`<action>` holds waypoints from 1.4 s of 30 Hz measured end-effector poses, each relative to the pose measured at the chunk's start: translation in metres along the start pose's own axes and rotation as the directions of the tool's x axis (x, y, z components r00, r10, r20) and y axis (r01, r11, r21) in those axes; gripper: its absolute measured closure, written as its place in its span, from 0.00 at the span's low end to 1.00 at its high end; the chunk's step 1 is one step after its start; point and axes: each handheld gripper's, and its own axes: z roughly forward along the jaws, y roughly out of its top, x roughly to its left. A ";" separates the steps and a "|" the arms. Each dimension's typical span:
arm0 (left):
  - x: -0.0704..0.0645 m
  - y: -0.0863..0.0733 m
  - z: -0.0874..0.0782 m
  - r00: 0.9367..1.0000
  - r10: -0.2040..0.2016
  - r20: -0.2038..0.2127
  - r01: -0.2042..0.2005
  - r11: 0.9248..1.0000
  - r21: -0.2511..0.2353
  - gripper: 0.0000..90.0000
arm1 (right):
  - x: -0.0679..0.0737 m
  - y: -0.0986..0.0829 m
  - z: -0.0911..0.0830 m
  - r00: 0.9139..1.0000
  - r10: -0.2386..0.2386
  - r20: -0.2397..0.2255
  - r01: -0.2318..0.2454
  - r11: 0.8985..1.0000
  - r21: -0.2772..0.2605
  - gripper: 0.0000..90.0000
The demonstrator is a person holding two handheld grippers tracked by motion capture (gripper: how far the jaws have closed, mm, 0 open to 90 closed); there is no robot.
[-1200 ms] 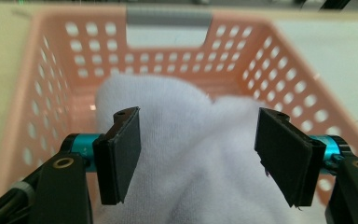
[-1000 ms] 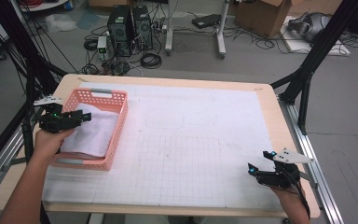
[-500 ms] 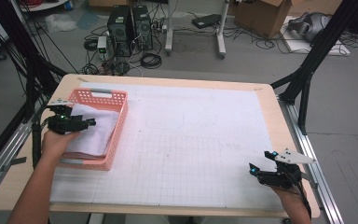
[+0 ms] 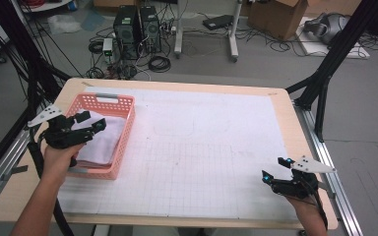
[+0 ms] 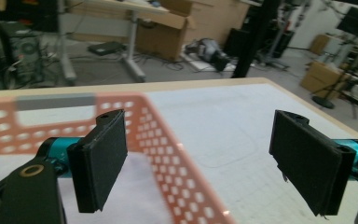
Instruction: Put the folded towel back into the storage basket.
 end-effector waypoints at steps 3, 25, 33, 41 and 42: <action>-0.017 -0.002 0.004 0.999 0.037 0.039 -0.036 0.999 -0.011 0.22 | 0.000 0.000 -0.001 1.000 0.008 -0.005 -0.008 1.000 -0.002 0.23; -0.120 -0.032 0.056 0.960 0.144 0.239 -0.140 0.990 -0.035 0.23 | -0.002 -0.001 -0.006 1.000 0.025 -0.004 -0.025 0.999 -0.032 0.23; -0.131 -0.043 0.066 0.953 0.154 0.261 -0.157 0.988 -0.011 0.23 | -0.002 0.000 -0.010 1.000 0.030 0.000 -0.029 0.998 -0.049 0.23; -0.138 -0.056 0.068 0.948 0.163 0.274 -0.175 0.985 0.017 0.23 | 0.000 0.000 -0.012 1.000 0.029 0.003 -0.029 0.998 -0.053 0.23; -0.138 -0.057 0.068 0.948 0.162 0.275 -0.175 0.984 0.023 0.23 | 0.000 0.000 -0.012 1.000 0.029 0.003 -0.029 0.998 -0.053 0.23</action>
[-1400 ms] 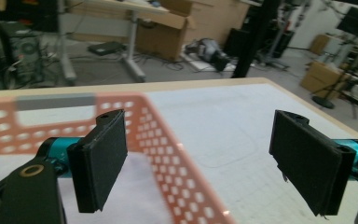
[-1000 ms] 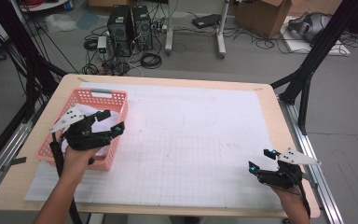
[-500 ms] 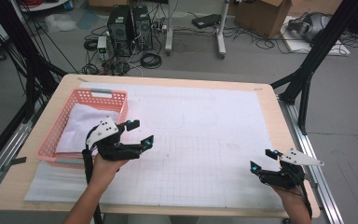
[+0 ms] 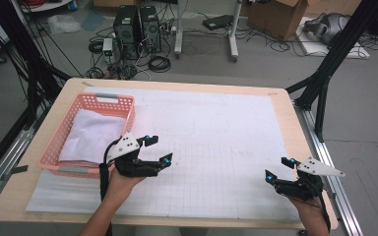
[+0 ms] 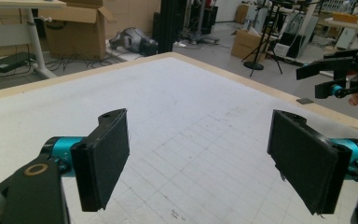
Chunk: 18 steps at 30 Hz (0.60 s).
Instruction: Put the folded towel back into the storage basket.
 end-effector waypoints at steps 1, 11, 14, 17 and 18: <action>0.000 -0.002 0.000 1.000 0.001 0.002 -0.001 1.000 0.004 0.23 | 0.000 0.000 -0.001 1.000 -0.002 0.004 0.002 1.000 -0.002 0.23; -0.001 -0.007 0.001 1.000 0.000 0.000 0.000 1.000 0.019 0.24 | 0.001 0.000 -0.001 1.000 -0.003 0.002 0.003 1.000 0.001 0.23; -0.001 -0.008 0.002 1.000 -0.002 0.001 0.002 1.000 0.024 0.24 | 0.001 -0.001 0.000 1.000 -0.005 0.002 0.005 1.000 0.001 0.23; -0.001 -0.009 0.003 1.000 -0.004 0.003 0.004 1.000 0.027 0.24 | 0.001 -0.001 0.000 1.000 -0.003 0.002 0.003 1.000 0.003 0.23; -0.001 -0.009 0.003 1.000 -0.004 0.003 0.004 1.000 0.027 0.24 | 0.001 -0.001 0.000 1.000 -0.004 0.003 0.004 1.000 0.004 0.23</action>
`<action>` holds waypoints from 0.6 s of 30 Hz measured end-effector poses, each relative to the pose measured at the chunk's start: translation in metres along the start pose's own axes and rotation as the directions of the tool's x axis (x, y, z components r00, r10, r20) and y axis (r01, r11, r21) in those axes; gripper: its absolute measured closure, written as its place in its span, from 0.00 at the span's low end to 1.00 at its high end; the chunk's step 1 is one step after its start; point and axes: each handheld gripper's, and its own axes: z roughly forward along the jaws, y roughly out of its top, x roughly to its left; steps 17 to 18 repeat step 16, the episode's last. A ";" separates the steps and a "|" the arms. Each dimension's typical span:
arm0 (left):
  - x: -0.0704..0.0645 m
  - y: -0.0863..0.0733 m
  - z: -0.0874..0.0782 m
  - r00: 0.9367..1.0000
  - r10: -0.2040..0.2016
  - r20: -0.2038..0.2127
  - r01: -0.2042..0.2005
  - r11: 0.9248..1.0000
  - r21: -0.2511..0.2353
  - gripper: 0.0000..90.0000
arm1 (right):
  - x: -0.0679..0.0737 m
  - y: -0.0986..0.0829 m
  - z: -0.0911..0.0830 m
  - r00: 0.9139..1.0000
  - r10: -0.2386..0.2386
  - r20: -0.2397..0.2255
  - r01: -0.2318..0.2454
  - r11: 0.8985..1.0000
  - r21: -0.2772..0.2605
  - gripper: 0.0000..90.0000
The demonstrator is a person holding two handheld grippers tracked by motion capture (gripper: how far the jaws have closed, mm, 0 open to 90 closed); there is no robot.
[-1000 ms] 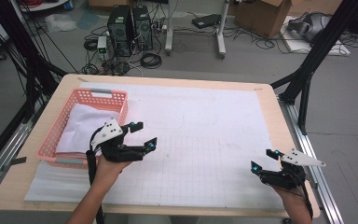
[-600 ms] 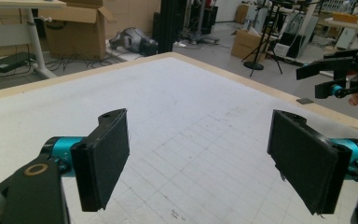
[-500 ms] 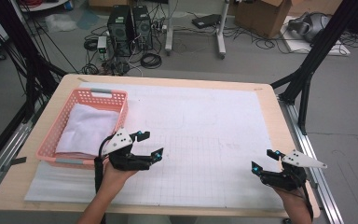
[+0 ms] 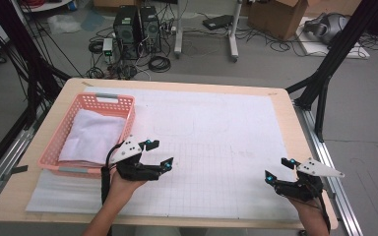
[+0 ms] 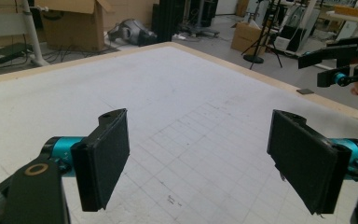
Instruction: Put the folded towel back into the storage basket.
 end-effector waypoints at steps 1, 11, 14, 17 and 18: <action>0.000 0.000 0.000 1.000 0.001 0.000 -0.001 1.000 -0.001 0.24 | 0.000 0.000 0.000 1.000 0.000 0.000 0.000 1.000 0.000 0.23; 0.001 -0.001 0.000 1.000 -0.006 -0.004 0.006 1.000 -0.003 0.24 | 0.000 -0.001 0.002 1.000 0.006 -0.005 -0.006 1.000 0.003 0.23; 0.002 -0.001 0.001 1.000 -0.007 -0.001 0.007 1.000 0.001 0.24 | 0.000 -0.001 0.002 1.000 0.007 -0.007 -0.007 1.000 0.005 0.23; 0.002 -0.001 0.001 1.000 -0.006 -0.004 0.006 1.000 0.000 0.24 | -0.001 -0.001 0.002 1.000 0.006 -0.009 -0.006 1.000 0.002 0.23; 0.002 -0.001 0.001 1.000 -0.006 -0.004 0.006 1.000 0.000 0.24 | -0.001 -0.001 0.002 1.000 0.006 -0.009 -0.006 1.000 0.002 0.23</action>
